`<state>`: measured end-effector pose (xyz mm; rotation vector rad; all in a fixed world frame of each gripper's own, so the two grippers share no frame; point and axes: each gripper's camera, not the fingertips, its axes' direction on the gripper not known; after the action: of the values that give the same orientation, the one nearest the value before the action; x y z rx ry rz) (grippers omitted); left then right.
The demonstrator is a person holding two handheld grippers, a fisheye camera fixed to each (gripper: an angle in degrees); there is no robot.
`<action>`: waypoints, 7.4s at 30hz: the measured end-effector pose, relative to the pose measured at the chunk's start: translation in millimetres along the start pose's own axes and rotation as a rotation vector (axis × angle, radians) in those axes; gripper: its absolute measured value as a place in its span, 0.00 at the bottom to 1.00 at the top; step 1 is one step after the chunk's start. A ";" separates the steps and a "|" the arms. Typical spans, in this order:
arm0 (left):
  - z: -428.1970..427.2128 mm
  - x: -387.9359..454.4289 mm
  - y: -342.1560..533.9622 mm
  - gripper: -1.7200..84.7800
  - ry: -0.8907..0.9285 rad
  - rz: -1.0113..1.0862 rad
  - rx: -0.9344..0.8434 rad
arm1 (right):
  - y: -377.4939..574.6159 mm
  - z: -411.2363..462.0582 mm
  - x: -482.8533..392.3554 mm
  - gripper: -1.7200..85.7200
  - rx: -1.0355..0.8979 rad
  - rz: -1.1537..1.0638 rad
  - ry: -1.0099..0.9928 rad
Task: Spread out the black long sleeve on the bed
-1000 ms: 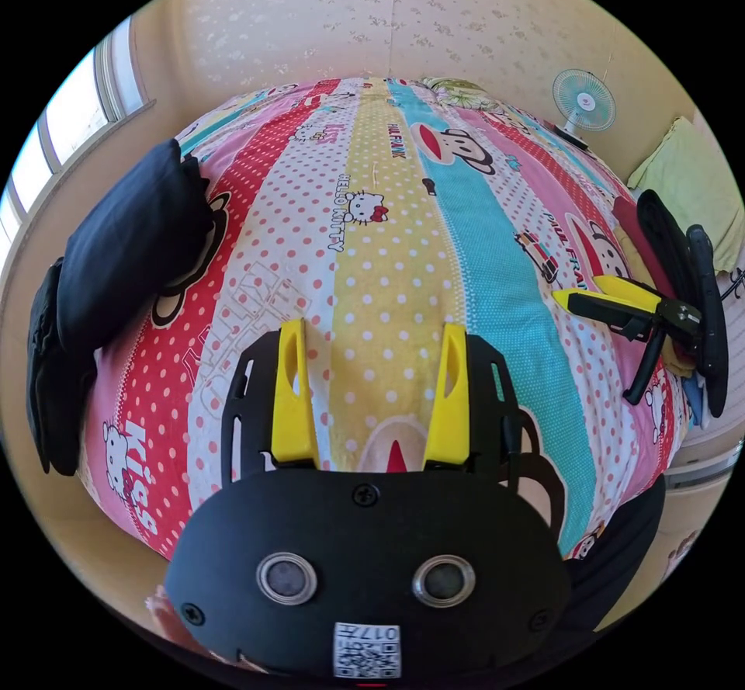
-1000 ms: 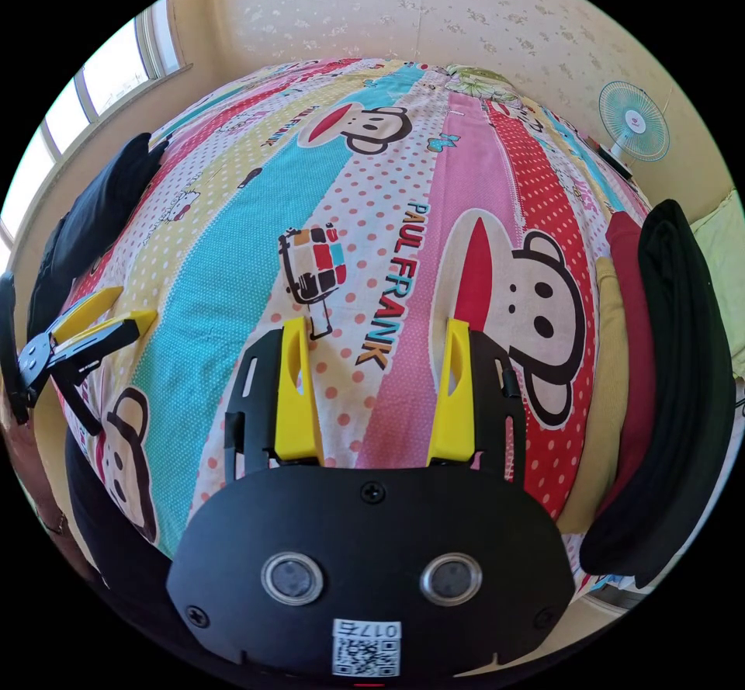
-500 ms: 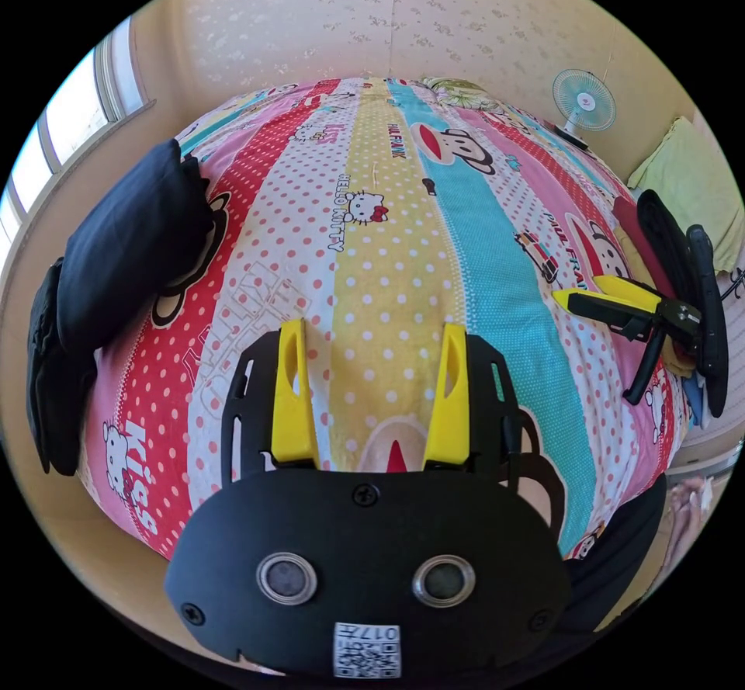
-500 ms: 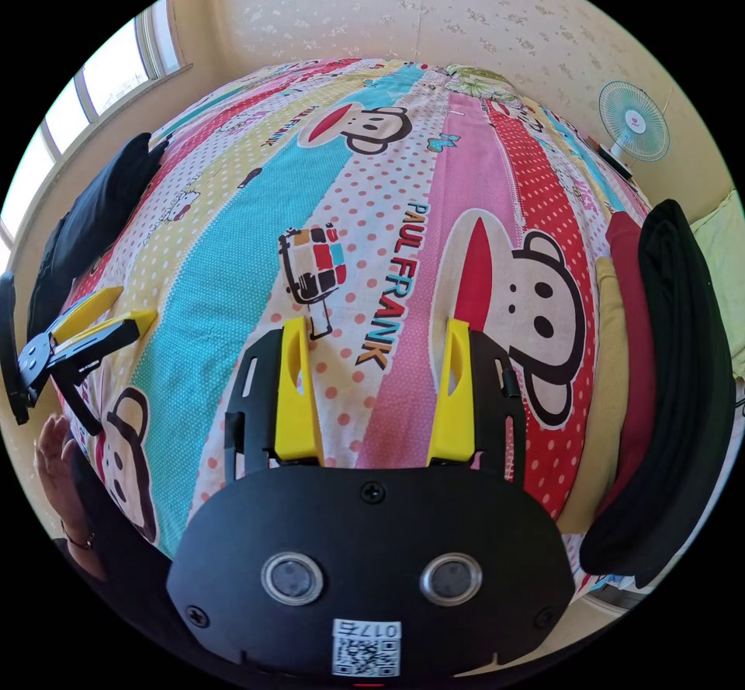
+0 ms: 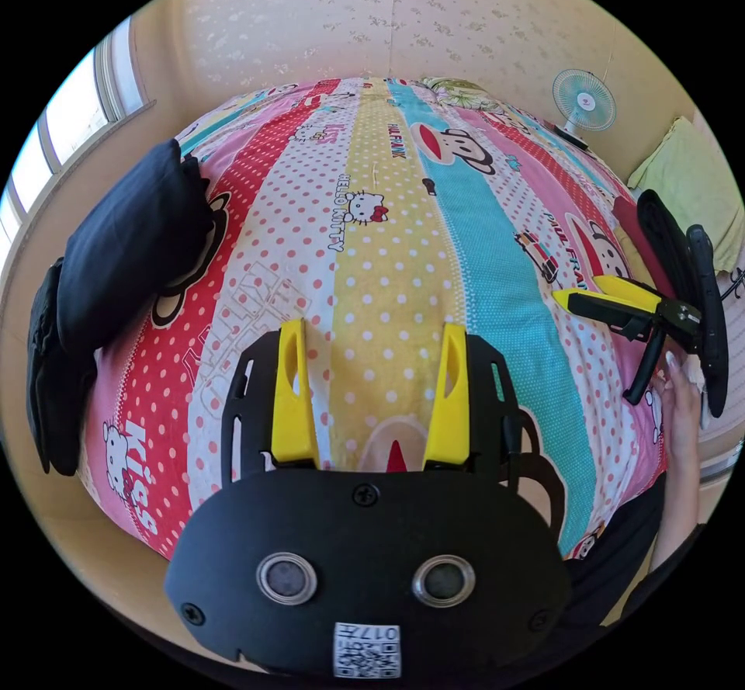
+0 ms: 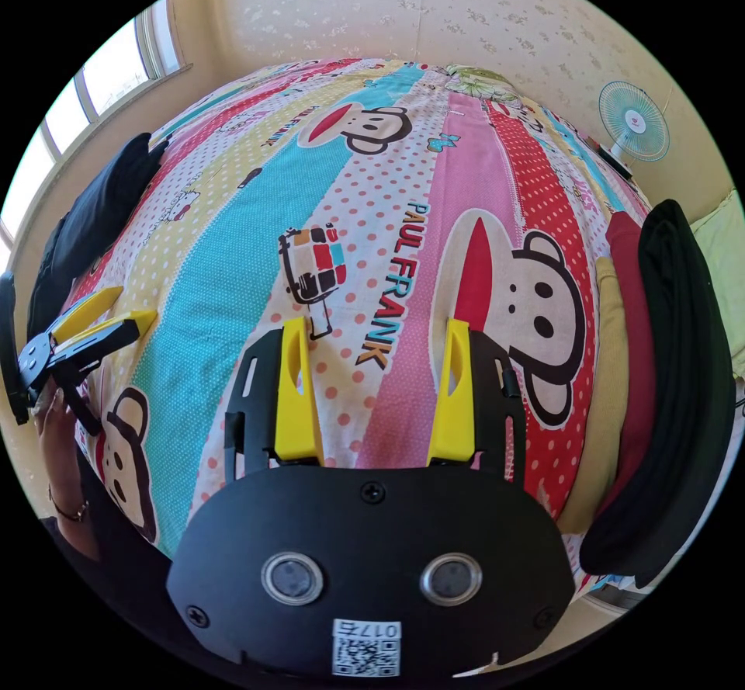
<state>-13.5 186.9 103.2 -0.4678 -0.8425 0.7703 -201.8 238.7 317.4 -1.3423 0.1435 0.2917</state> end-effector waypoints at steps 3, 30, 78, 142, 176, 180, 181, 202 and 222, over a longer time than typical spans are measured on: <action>-2.3 5.6 -7.4 0.29 -0.001 0.000 0.000 | -6.9 1.9 6.0 0.28 0.000 0.000 0.000; -45.7 41.2 -86.6 0.29 0.001 -0.002 -0.014 | -90.6 0.0 62.8 0.28 0.000 0.006 0.005; -276.4 -228.8 120.8 0.09 0.153 -0.551 0.377 | -404.3 -200.4 -378.0 0.05 0.268 -0.638 -0.599; 20.3 -99.2 -96.8 0.18 0.706 -0.254 0.105 | -89.3 -213.7 -18.5 0.06 0.309 -0.615 -0.968; -241.4 -136.4 -52.8 0.01 1.570 0.654 0.768 | -95.6 -335.1 36.0 0.09 0.589 -0.650 -1.218; -242.5 -119.0 -76.7 0.01 2.005 0.818 0.741 | -105.4 -351.2 71.3 0.11 0.676 -0.629 -1.247; -235.7 -104.2 -91.2 0.01 2.137 0.819 0.664 | -107.2 -350.7 74.0 0.11 0.675 -0.633 -1.249; -274.4 123.7 -140.2 0.01 2.147 1.070 0.198 | -154.9 -152.1 61.0 0.27 0.129 -0.569 -1.700; -178.9 39.2 -162.0 0.01 1.478 0.545 0.596 | -68.0 -281.8 305.4 0.06 0.937 -0.519 -1.332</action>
<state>214.3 99.7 120.6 -0.5690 0.9092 0.8627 127.7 -10.4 235.7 -0.0503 -1.0518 0.5265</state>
